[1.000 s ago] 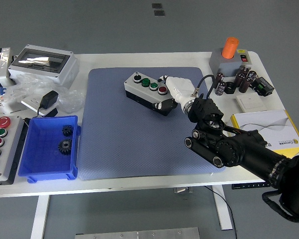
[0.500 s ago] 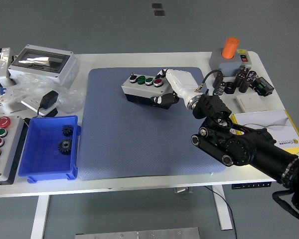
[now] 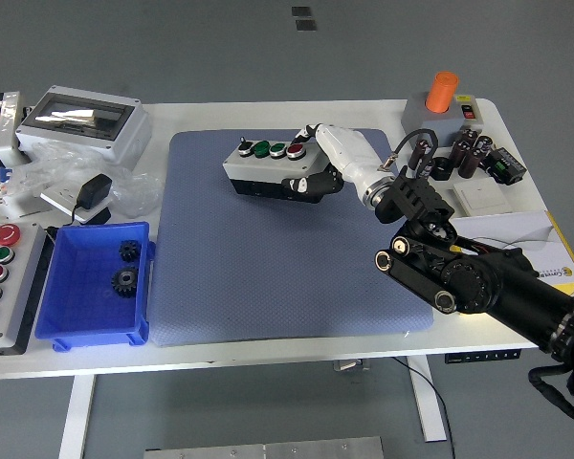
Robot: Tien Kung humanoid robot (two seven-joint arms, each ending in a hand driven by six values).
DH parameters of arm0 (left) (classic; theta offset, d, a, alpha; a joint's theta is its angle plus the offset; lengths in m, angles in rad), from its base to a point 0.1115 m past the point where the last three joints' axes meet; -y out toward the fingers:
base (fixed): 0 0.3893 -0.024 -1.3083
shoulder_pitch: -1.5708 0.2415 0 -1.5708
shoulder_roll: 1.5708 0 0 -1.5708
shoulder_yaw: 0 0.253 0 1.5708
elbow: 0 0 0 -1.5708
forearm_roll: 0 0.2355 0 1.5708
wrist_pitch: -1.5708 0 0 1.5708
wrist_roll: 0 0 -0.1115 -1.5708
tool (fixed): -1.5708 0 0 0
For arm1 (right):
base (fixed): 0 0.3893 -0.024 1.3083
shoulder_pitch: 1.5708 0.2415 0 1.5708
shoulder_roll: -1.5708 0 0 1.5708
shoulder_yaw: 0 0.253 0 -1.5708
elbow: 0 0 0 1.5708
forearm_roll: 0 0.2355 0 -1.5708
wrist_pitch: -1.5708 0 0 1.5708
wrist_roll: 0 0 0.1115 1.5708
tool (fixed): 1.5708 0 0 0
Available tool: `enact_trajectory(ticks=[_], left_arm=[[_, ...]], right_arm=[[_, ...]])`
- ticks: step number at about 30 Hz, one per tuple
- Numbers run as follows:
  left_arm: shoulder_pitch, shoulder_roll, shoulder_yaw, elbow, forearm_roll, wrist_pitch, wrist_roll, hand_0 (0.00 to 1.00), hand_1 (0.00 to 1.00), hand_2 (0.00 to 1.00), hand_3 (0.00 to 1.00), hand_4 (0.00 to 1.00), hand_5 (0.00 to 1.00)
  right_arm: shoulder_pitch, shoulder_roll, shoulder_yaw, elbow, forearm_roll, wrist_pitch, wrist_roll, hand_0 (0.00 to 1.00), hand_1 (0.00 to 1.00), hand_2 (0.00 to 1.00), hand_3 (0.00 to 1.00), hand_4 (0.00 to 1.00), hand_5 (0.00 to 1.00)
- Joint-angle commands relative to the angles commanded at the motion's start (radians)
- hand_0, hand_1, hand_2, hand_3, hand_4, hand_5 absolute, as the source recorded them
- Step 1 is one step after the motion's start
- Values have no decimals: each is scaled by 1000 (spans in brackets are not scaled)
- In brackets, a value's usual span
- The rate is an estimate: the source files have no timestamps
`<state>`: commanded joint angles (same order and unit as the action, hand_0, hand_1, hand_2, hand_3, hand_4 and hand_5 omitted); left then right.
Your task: Pick up the button,place it on the desk,press the button,press the button
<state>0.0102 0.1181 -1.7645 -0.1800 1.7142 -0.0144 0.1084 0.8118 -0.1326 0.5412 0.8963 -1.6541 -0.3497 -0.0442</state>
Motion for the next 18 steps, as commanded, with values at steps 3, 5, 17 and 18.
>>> enact_trajectory(ticks=[3, 5, 17, 18], left_arm=[[0, -1, 0, 0, 0, 1, -1, 730, 732, 628, 695, 631, 175], [0, -2, 0, 0, -1, 1, -1, 730, 732, 628, 695, 631, 175], [3, -7, 3, 0, -9, 3, -1, 730, 732, 632, 697, 631, 173], [3, -7, 4, 0, -9, 2, -1, 731, 732, 632, 697, 631, 174]], right_arm=[[-5, -9, 11, 13, 31, 6, 30, 216, 409, 373, 429, 408, 2], [-11, -19, 11, 28, 51, 12, 47, 216, 409, 373, 429, 408, 2], [-86, -137, -40, 194, 183, 4, 211, 208, 399, 353, 423, 393, 2], [-94, -144, -53, 206, 199, -11, 230, 216, 400, 354, 427, 398, 2]])
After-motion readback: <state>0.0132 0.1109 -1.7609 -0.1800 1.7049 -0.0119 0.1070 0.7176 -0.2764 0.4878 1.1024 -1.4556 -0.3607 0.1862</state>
